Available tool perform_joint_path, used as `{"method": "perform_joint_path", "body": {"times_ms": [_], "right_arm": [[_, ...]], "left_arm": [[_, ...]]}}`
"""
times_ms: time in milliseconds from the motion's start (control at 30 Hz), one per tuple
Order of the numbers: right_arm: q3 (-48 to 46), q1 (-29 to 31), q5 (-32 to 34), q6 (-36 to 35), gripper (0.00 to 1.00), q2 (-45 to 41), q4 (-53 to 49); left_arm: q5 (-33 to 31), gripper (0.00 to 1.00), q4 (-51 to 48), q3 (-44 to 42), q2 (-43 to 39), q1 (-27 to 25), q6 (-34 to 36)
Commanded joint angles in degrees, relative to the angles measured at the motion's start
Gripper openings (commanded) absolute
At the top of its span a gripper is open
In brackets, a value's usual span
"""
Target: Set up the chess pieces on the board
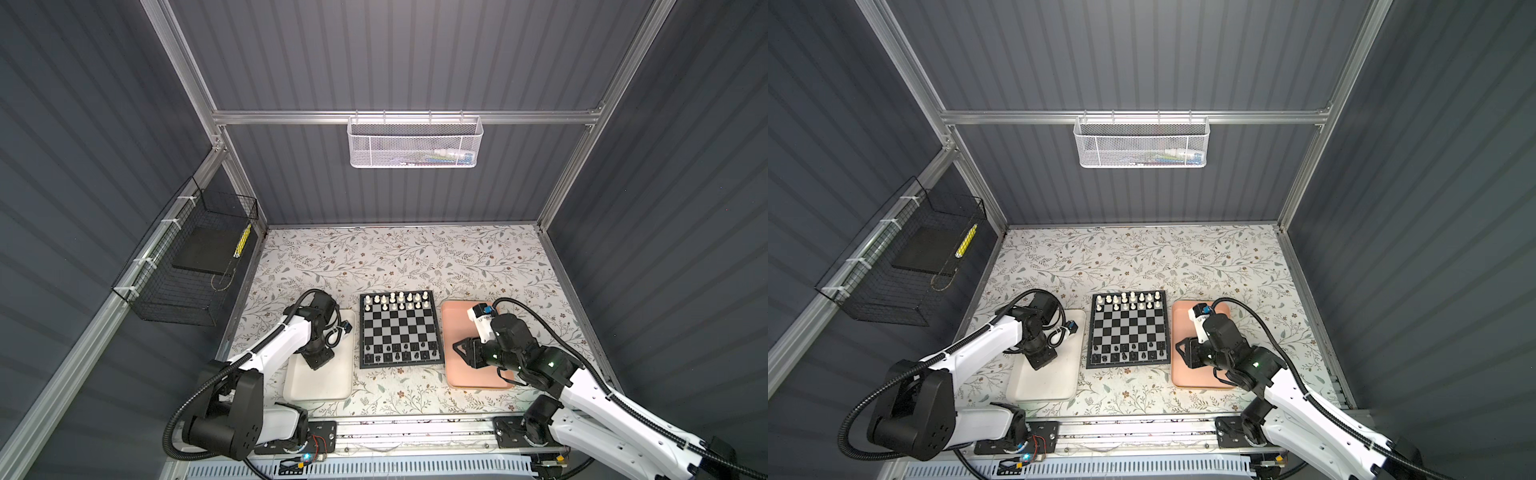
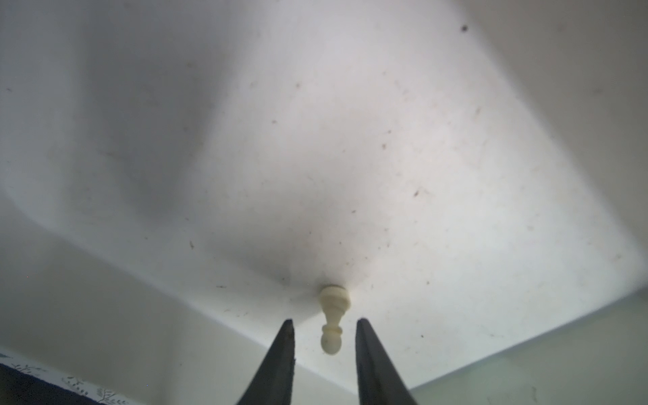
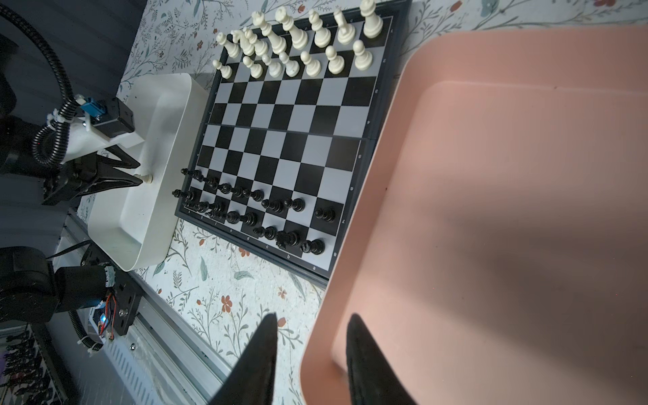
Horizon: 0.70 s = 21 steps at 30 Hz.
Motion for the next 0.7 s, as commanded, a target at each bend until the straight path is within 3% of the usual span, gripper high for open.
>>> {"method": "perform_joint_path", "body": {"times_ms": [0, 667], "right_arm": [[-1.06, -0.02, 0.21, 0.22, 0.36, -0.79, -0.18], [-1.17, -0.02, 0.25, 0.15, 0.36, -1.36, -0.53]], "left_arm": [[1.43, 0.32, -1.27, -1.29, -1.03, 0.38, -1.54], [0.76, 0.24, -0.62, -2.47, -2.36, 0.38, -2.34]]}}
